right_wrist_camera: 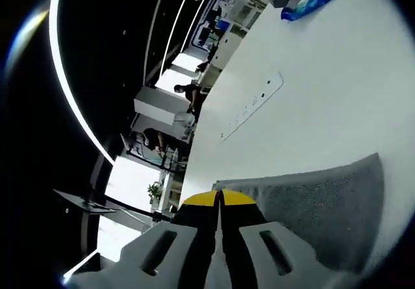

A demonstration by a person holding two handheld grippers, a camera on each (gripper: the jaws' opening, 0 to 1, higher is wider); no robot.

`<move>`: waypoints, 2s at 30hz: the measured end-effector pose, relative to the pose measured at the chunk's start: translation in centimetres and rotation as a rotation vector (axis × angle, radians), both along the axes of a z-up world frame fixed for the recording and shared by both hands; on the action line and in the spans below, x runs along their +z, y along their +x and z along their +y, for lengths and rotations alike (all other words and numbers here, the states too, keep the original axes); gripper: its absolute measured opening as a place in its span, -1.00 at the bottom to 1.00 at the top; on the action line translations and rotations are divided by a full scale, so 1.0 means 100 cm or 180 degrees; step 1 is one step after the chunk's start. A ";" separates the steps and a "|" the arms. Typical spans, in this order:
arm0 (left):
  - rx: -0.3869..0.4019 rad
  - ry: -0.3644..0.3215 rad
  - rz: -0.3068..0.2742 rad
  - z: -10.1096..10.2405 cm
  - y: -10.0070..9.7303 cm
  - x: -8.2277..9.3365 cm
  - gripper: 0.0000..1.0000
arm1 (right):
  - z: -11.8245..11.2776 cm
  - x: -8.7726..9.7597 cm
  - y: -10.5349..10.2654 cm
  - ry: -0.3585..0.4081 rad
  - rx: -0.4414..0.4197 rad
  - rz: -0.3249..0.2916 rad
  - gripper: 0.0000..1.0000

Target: Fold the towel on the table until its edges align and the towel forms a compact rectangular stack.

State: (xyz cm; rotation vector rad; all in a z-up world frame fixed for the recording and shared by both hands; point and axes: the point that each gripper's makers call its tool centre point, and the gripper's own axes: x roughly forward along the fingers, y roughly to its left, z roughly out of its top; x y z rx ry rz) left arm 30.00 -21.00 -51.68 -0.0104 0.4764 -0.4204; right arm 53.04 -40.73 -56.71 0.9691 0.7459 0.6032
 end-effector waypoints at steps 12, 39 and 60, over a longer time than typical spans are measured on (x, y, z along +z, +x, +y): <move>-0.0194 -0.0204 -0.0327 -0.055 0.021 0.038 -0.98 | -0.021 -0.035 -0.039 -0.1622 0.1375 -0.0550 -1.00; -0.2011 0.1381 0.1059 -0.151 -0.021 -0.140 -0.88 | -0.046 -0.093 -0.089 -0.4421 0.3829 -0.1668 -1.00; -0.2516 0.2201 0.0966 -0.157 -0.020 -0.141 -0.92 | -0.063 -0.100 -0.085 -0.5461 0.4613 -0.0962 -1.00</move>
